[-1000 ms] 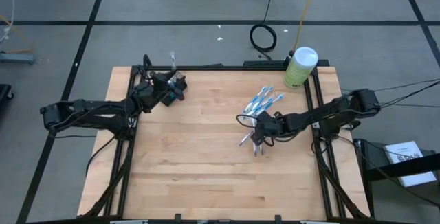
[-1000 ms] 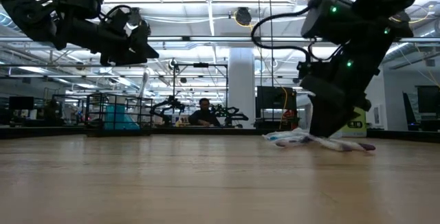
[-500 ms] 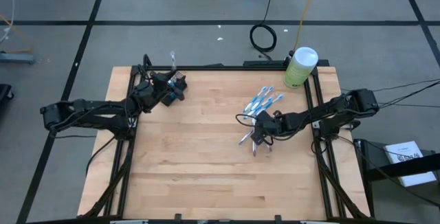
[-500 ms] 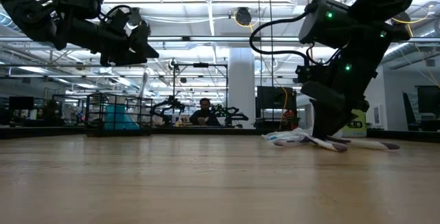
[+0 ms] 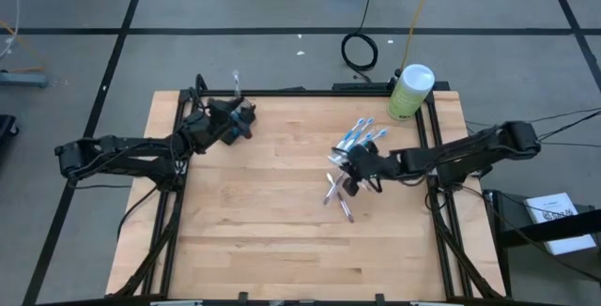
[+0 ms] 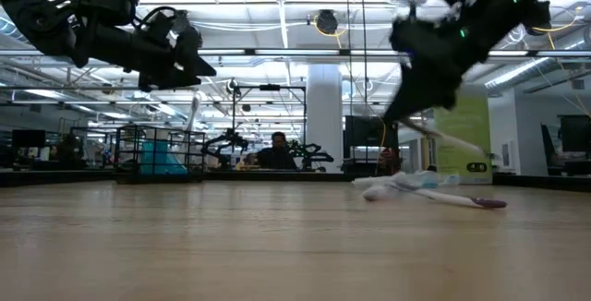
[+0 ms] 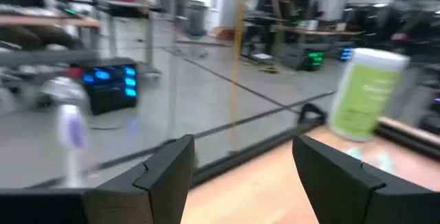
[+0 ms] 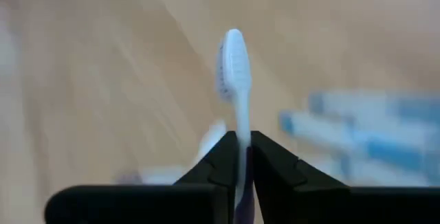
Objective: Pick & Place toothbrushing station
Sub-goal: Put the purple toothbrush into the right compartment of the wire organizer
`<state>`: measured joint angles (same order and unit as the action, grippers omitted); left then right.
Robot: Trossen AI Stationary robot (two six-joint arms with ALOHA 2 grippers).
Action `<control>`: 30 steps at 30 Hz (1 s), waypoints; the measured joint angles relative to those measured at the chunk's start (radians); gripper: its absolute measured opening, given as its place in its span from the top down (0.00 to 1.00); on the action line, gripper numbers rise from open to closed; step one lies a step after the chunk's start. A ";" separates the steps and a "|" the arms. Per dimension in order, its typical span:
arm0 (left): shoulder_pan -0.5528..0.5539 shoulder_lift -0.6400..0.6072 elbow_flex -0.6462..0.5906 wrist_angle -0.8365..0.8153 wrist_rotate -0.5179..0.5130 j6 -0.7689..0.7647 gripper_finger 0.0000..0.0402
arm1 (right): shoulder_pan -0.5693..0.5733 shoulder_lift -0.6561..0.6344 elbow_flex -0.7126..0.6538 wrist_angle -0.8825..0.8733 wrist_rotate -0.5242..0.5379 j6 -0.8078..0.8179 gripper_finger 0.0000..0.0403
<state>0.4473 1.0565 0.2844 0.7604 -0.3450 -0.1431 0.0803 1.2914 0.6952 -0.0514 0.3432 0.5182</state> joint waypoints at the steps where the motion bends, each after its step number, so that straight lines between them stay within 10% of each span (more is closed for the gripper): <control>1: 0.000 0.000 0.000 0.001 0.035 -0.011 0.36 | 0.000 -0.017 0.000 0.052 0.000 -0.052 0.95; 10: -0.047 0.000 0.000 0.029 0.310 -0.091 0.36 | -0.007 -0.011 0.001 0.566 -0.008 -0.460 0.94; 30: -0.348 0.389 0.241 0.289 0.315 0.136 0.36 | -0.075 0.097 0.000 0.789 -0.164 -0.519 0.97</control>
<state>0.0992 1.4459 0.5253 1.0495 -0.0302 -0.0069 0.0055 1.3880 0.6956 0.7378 0.1790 -0.0013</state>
